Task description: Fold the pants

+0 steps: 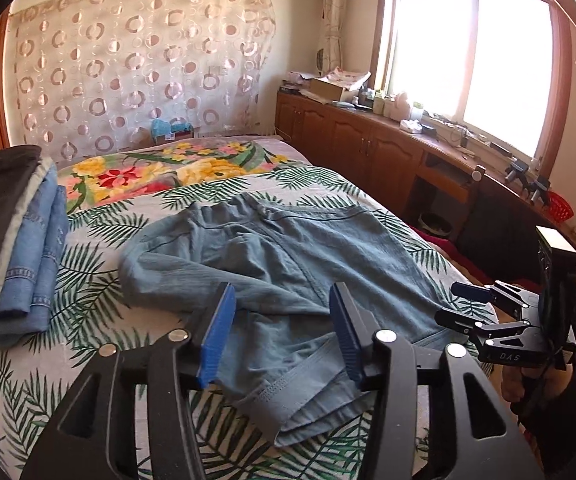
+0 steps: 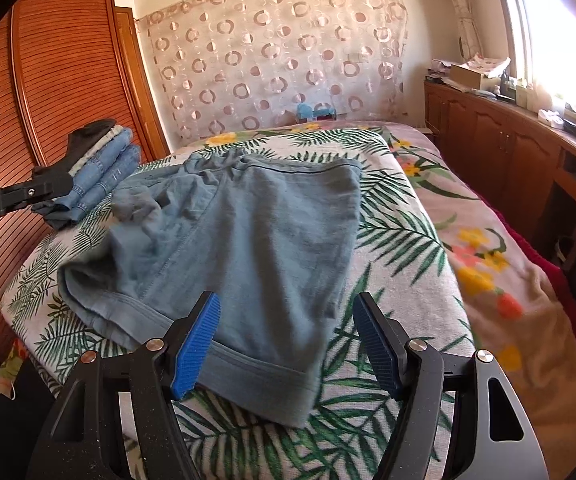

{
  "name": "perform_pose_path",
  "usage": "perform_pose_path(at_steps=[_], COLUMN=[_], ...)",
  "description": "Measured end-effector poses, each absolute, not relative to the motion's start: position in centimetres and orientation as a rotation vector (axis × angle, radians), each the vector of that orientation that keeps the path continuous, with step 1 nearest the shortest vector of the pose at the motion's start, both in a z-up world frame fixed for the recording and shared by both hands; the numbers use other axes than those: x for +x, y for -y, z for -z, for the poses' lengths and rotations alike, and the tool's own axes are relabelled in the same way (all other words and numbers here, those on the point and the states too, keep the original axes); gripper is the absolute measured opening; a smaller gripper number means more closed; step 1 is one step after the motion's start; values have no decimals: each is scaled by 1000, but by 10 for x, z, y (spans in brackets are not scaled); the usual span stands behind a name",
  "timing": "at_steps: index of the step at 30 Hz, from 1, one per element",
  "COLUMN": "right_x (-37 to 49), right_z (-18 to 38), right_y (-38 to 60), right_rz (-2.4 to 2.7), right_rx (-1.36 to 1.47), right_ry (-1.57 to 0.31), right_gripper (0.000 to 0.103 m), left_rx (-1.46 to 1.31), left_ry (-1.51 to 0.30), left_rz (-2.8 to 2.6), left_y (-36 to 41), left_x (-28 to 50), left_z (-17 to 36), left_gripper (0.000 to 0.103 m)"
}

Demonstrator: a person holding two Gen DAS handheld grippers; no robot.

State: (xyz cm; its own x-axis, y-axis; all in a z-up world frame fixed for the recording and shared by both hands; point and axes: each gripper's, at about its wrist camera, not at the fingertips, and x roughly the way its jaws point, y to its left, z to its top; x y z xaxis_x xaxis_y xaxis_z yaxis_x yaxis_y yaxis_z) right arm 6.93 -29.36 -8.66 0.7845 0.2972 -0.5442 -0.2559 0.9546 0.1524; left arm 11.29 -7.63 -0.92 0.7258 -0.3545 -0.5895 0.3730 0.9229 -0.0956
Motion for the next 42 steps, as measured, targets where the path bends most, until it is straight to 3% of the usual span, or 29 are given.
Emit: perform_pose_path(at_steps=[3,17,22,29,32,34,42], right_x=[71,80,90,100,107,115,135], right_z=[85,85,88,85,86,91,98], right_y=[287,267,259,242,232,227,210], right_rz=[-310,-359,-379,-417,-434,-472,-517], right_rx=[55,16,13,-1,-10,1,-5], right_ry=[-597,-593,-611,-623,-631,-655,-702], right_gripper=[71,70,58,49,41,29,26], left_rx=[13,-9,-30,-47,-41,-37,-37], left_ry=[-646,-808,-833,-834,-819,-814,-798], left_rz=[387,299,300,298,295,295,297], left_y=[67,40,34,32,33,33,33], left_x=[111,124,123,123,121,121,118], left_z=[17,78,89,94,95,95,96], left_gripper=[78,78,78,78,79,80,80])
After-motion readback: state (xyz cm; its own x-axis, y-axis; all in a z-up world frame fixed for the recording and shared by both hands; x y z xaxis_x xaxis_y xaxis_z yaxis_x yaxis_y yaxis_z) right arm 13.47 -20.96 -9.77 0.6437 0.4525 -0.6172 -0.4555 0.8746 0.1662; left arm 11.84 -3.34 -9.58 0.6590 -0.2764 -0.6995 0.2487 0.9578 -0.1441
